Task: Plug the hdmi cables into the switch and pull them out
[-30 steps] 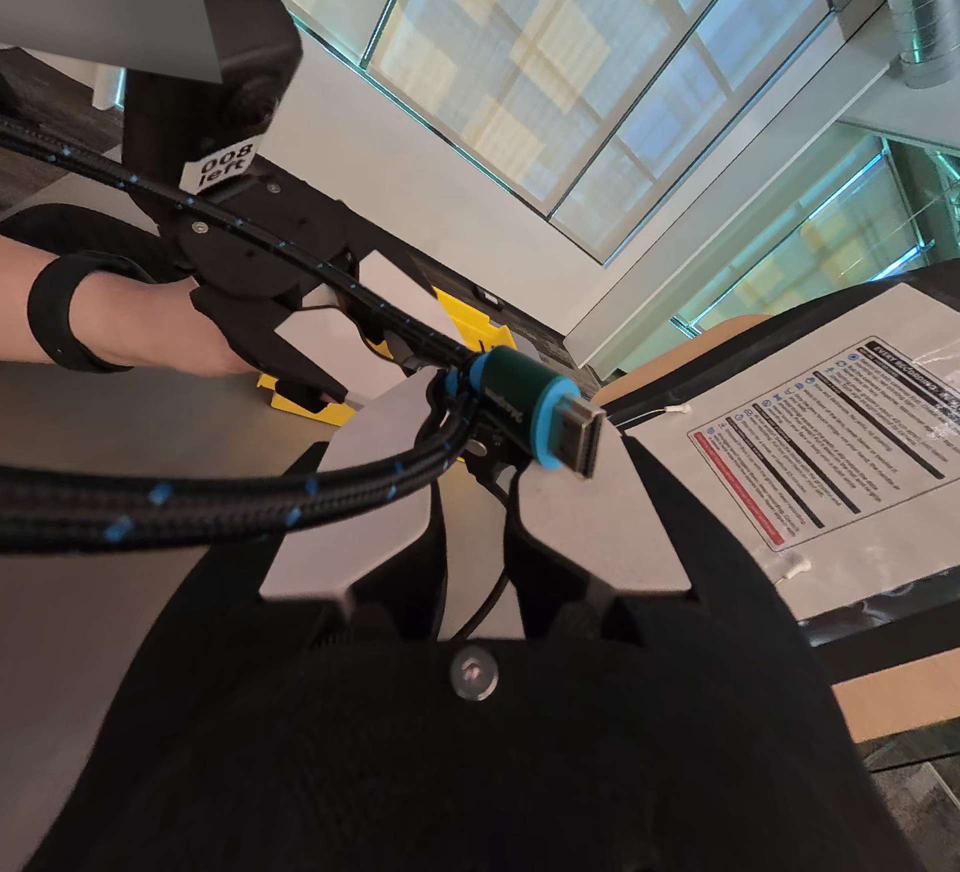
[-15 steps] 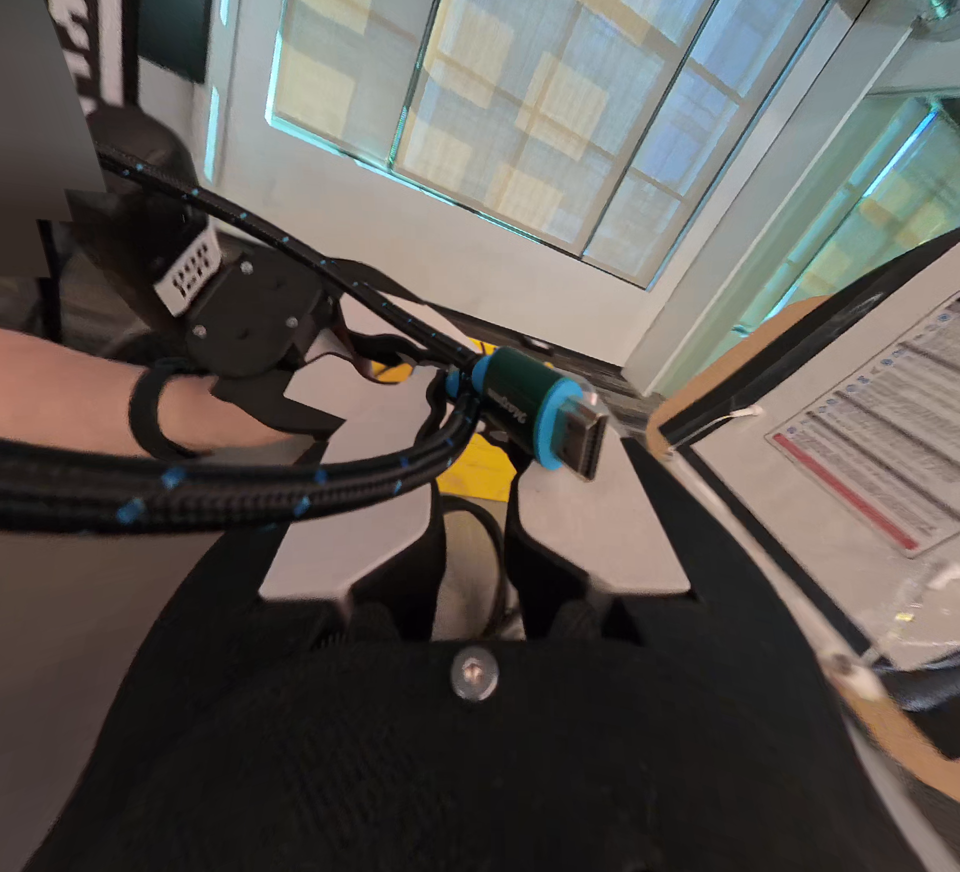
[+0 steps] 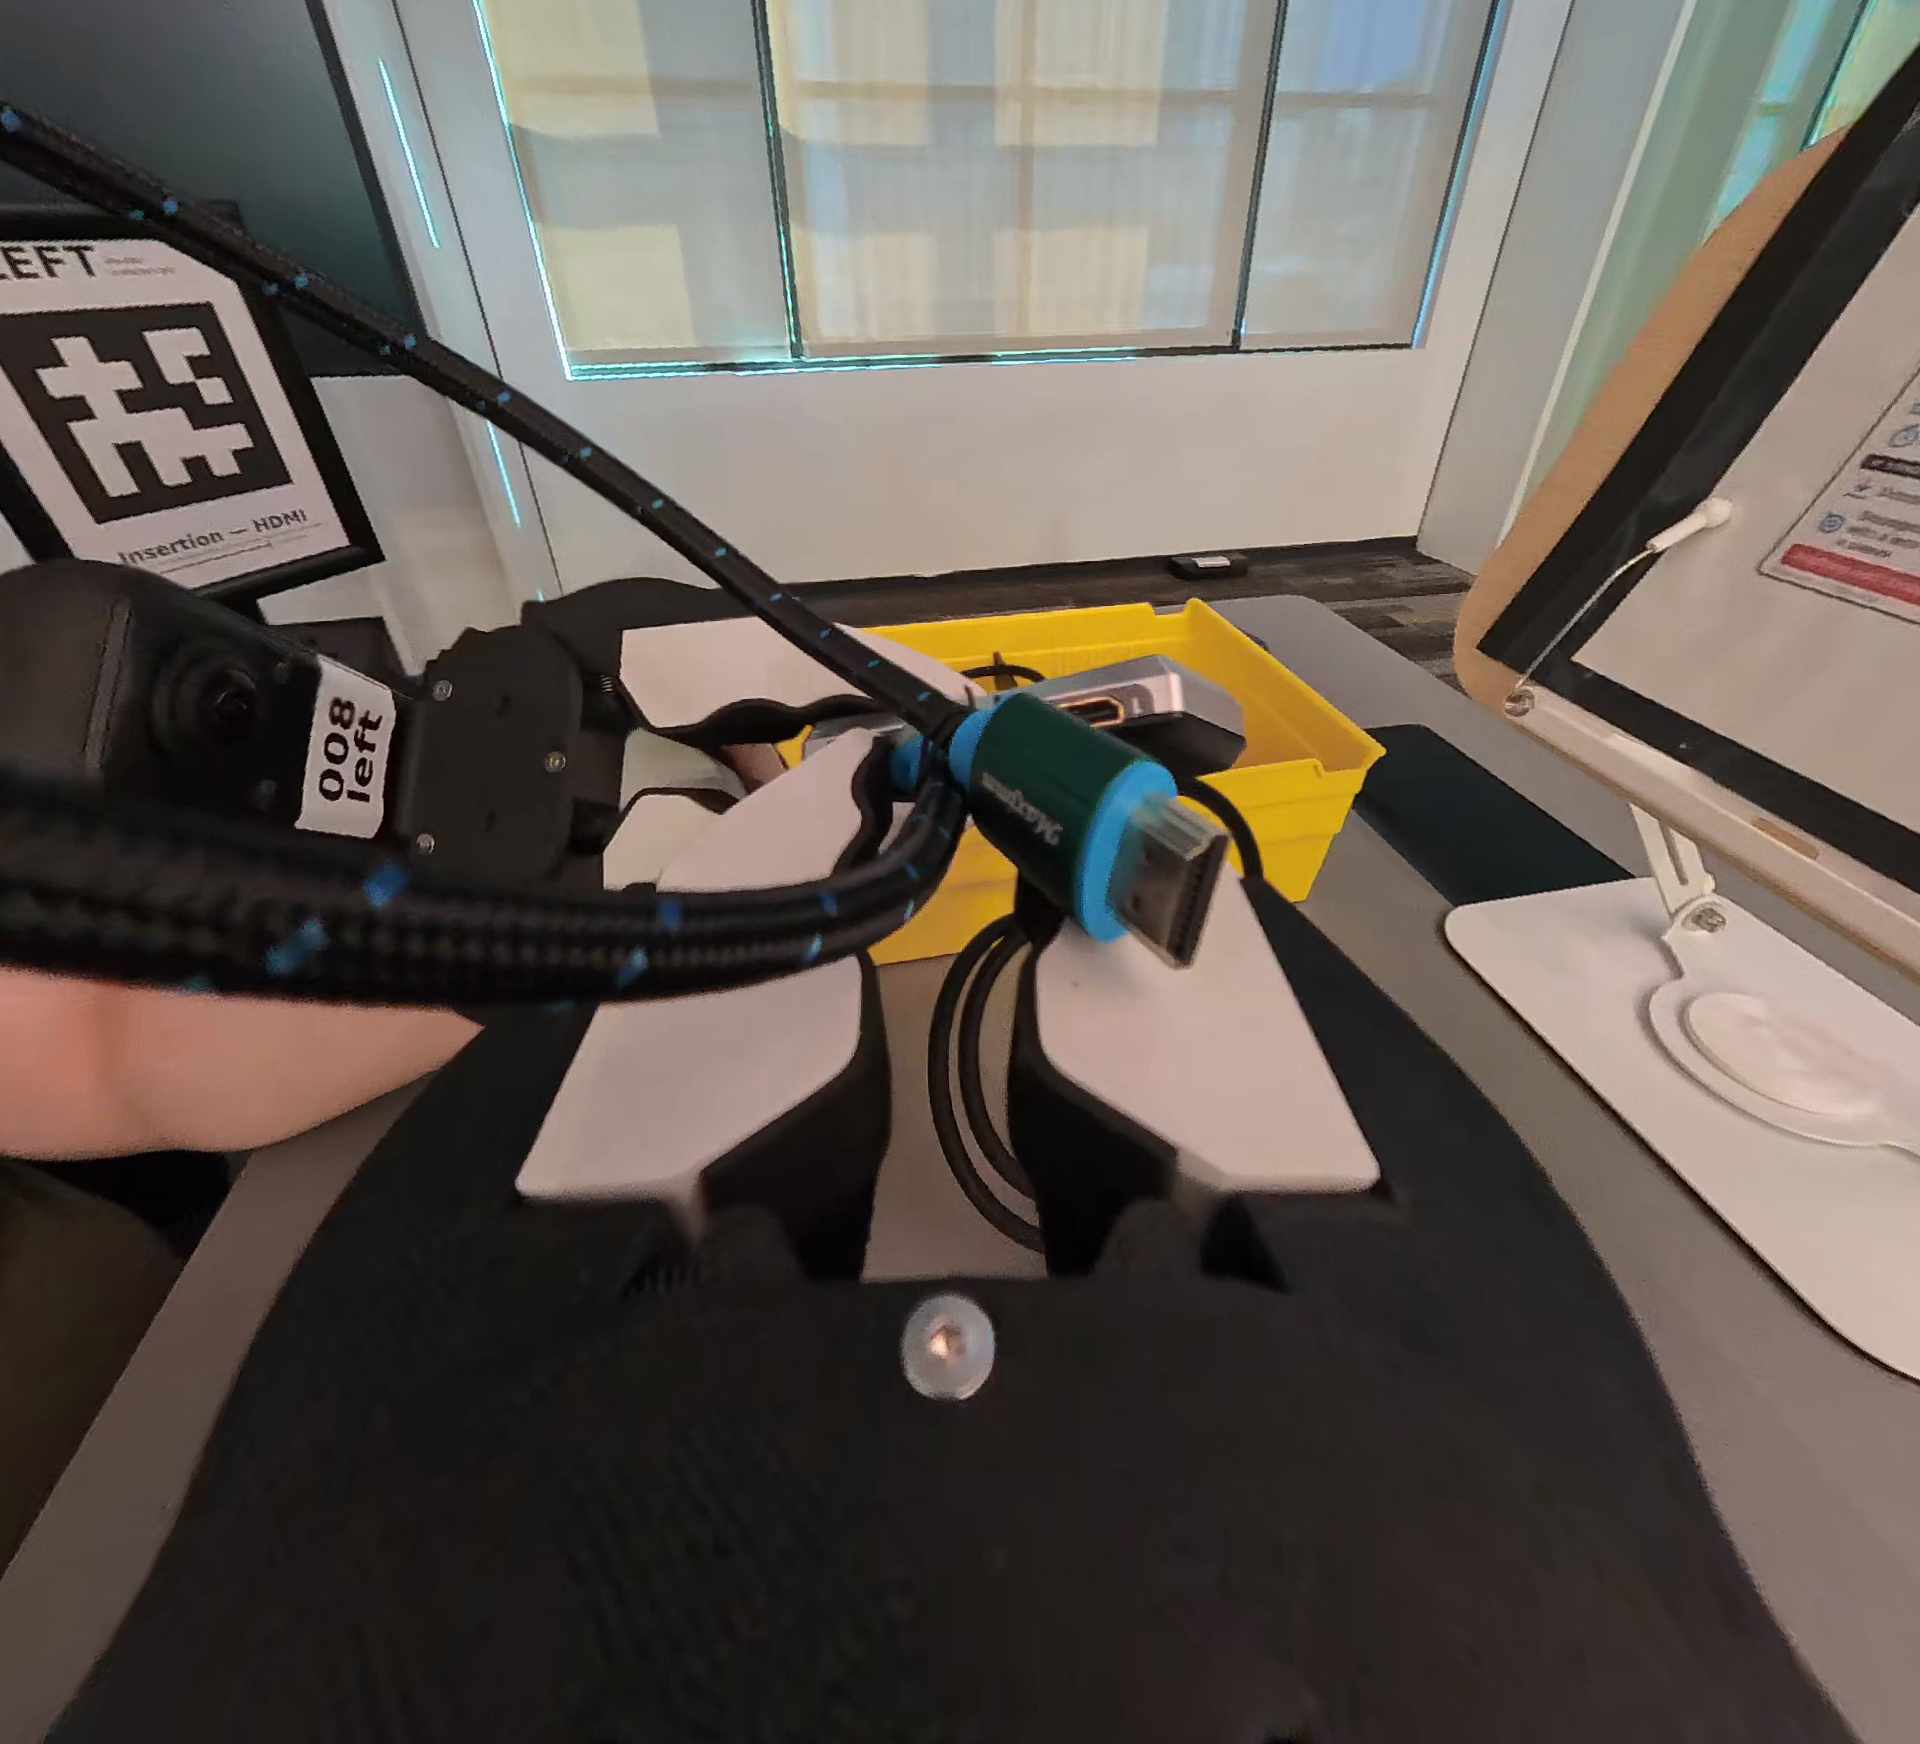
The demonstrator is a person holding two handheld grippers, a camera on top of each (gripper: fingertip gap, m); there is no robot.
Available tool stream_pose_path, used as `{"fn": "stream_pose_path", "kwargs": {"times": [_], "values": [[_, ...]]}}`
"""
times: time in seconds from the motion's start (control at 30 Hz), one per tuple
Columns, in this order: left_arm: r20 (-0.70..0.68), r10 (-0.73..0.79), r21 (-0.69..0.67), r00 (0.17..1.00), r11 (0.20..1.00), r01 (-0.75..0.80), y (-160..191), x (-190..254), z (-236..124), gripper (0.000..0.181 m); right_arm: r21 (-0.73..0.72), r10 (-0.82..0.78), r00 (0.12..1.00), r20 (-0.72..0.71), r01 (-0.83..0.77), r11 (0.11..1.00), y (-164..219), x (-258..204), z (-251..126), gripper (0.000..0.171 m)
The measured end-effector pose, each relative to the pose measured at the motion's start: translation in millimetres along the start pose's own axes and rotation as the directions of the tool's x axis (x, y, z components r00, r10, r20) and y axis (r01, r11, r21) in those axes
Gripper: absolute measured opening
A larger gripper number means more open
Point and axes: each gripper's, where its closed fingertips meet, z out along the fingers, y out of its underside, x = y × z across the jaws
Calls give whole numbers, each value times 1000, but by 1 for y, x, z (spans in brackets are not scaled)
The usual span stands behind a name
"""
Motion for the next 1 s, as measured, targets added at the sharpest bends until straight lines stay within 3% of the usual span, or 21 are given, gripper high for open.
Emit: {"fn": "stream_pose_path", "kwargs": {"times": [0.43,0.77,1.0], "values": [[-4,23,-57,1000,998,-23,8,4,4,21,-107,-33,987,-154,17,994,9,9,7,21],[1,54,-101,999,993,-54,11,5,6,20,-240,-170,944,-282,102,965,15,12,10,22],[-3,65,-95,998,993,-65,11,4,5,20,-225,-131,941,-313,60,972,15,12,11,22]]}}
